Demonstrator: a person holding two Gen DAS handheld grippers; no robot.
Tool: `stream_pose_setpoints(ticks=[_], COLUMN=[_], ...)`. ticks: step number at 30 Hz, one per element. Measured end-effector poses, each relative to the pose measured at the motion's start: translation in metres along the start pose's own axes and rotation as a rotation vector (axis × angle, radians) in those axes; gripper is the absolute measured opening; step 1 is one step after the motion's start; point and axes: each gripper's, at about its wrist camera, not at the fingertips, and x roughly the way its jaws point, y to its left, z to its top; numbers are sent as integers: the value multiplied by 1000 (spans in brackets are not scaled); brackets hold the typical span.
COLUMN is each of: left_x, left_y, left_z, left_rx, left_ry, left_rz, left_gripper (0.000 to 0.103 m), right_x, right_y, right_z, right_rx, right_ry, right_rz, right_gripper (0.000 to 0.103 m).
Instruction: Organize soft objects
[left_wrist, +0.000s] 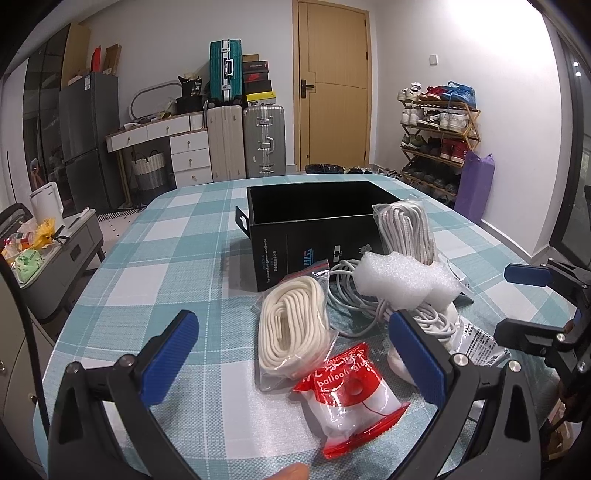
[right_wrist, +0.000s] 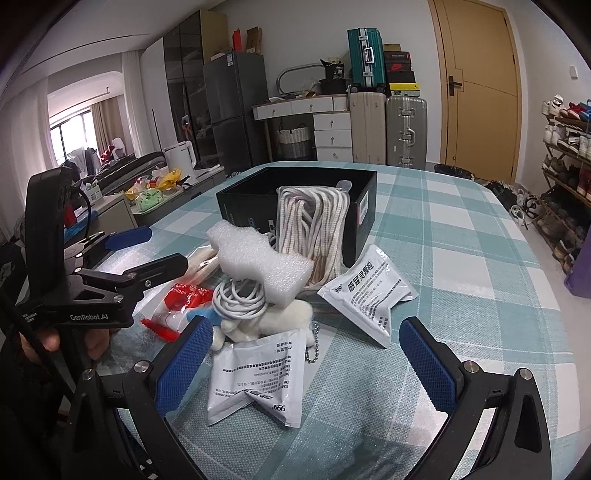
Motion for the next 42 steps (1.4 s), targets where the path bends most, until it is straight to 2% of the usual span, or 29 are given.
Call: stream_pose_setpoints(ticks=[8,16,24,30,38,40,42], left_x=[-4,-12,-9,2,6,8,10], left_y=[2,-4,-8,-14,-19,-21,-22], left_z=[1,0,-8,-12,-17,-17,-18], left_rx=[14,16,20,33,50,54,62], left_ry=[2,9,69,145,170,177,189], left_rz=[1,-5,-30,-68,-87,-85,-90], left_gripper=[103,103,103,103,102,97,91], right_x=[1,11,21,26,30,30,29], right_y=[7,13,27,33,40,41,42], right_z=[-2,-5,-9,-12,-16,-16,-19], right_rx=[-14,-28,-73,-97,-126,-132,-135], right_ry=[22,84,141,172,194,195,194], right_rz=[3,1,25,38,46,45,48], right_gripper=[103,103,103,102,99,99,92])
